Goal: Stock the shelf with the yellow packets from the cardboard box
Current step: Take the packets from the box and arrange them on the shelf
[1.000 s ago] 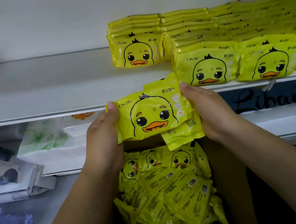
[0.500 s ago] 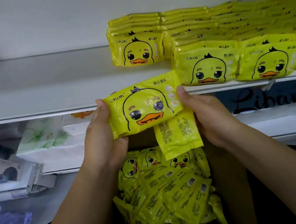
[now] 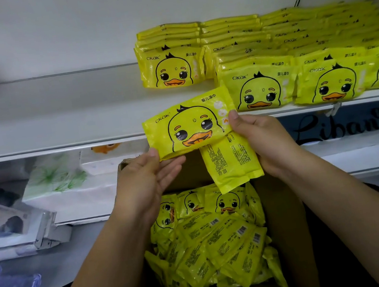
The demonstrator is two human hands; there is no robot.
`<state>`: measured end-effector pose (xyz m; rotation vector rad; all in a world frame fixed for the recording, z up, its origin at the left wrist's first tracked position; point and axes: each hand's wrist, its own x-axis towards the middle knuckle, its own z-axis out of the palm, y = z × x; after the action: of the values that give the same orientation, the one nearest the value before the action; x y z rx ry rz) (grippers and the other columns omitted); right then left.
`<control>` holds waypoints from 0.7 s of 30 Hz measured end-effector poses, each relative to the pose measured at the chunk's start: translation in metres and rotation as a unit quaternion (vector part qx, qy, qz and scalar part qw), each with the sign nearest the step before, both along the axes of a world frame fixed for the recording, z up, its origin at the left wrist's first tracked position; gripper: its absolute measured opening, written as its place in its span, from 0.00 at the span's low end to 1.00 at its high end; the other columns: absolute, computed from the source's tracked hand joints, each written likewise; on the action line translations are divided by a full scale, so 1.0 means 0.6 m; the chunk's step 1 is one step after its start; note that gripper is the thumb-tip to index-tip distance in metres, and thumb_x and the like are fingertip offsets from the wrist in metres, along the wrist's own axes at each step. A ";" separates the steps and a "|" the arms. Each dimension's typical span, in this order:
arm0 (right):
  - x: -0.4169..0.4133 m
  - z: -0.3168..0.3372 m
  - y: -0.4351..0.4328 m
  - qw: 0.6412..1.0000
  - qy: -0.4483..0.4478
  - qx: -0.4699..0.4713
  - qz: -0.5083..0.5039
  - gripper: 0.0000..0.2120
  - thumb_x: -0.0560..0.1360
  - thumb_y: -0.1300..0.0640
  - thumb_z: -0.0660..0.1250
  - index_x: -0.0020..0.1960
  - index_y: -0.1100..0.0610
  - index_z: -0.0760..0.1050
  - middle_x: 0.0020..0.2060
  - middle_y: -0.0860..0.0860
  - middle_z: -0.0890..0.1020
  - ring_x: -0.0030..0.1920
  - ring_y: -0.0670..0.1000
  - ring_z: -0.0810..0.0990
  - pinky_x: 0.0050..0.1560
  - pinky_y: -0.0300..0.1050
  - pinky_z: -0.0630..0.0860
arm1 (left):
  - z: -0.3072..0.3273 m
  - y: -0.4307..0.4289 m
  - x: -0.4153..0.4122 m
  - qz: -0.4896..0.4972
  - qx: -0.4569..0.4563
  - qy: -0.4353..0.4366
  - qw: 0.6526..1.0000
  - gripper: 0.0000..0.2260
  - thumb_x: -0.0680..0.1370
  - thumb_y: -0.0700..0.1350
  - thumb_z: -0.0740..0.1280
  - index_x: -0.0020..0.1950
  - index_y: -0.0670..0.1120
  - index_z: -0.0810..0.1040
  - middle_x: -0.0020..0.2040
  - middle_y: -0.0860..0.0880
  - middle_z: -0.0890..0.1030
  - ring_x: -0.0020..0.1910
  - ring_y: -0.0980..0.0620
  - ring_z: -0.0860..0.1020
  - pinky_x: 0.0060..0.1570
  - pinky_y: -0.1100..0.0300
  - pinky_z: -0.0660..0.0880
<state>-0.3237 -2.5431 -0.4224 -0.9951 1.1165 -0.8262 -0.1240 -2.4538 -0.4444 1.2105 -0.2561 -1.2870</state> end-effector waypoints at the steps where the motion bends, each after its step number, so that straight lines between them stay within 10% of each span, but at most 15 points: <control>1: 0.000 -0.001 -0.001 1.000 0.009 -0.010 -0.005 0.13 0.79 0.51 0.67 0.56 0.60 0.83 0.49 0.57 0.87 0.53 0.57 0.86 0.51 0.56 0.83 | 0.002 -0.001 0.002 0.010 -0.011 -0.021 1.000 0.08 0.86 0.41 0.59 0.57 0.37 0.74 0.44 0.37 0.86 0.47 0.45 0.87 0.43 0.60 0.84; 6: 0.004 -0.003 0.000 0.997 0.031 -0.068 0.009 0.19 0.71 0.44 0.71 0.53 0.57 0.85 0.55 0.54 0.86 0.62 0.55 0.82 0.68 0.63 0.73 | 0.006 -0.002 0.002 0.055 -0.051 -0.074 0.994 0.11 0.86 0.41 0.59 0.46 0.41 0.72 0.35 0.42 0.85 0.40 0.50 0.87 0.43 0.62 0.84; 16: 0.011 -0.008 0.012 0.996 0.012 -0.031 0.088 0.19 0.66 0.46 0.73 0.51 0.58 0.84 0.51 0.55 0.87 0.55 0.53 0.85 0.66 0.58 0.75 | -0.010 -0.007 0.021 0.031 -0.121 -0.019 0.992 0.10 0.87 0.41 0.57 0.53 0.43 0.77 0.51 0.45 0.86 0.50 0.48 0.86 0.50 0.56 0.83; 21: 0.027 -0.018 0.027 0.996 -0.028 0.014 0.081 0.17 0.67 0.51 0.74 0.53 0.57 0.82 0.51 0.56 0.87 0.53 0.55 0.86 0.55 0.52 0.81 | -0.021 -0.005 0.002 -0.039 -0.030 -0.011 0.999 0.12 0.85 0.55 0.60 0.62 0.52 0.79 0.63 0.49 0.84 0.67 0.47 0.78 0.65 0.35 0.72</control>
<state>-0.3073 -2.5270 -0.4334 -1.0186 0.9821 -0.7012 -0.1225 -2.4570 -0.4573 1.1731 -0.3581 -1.3244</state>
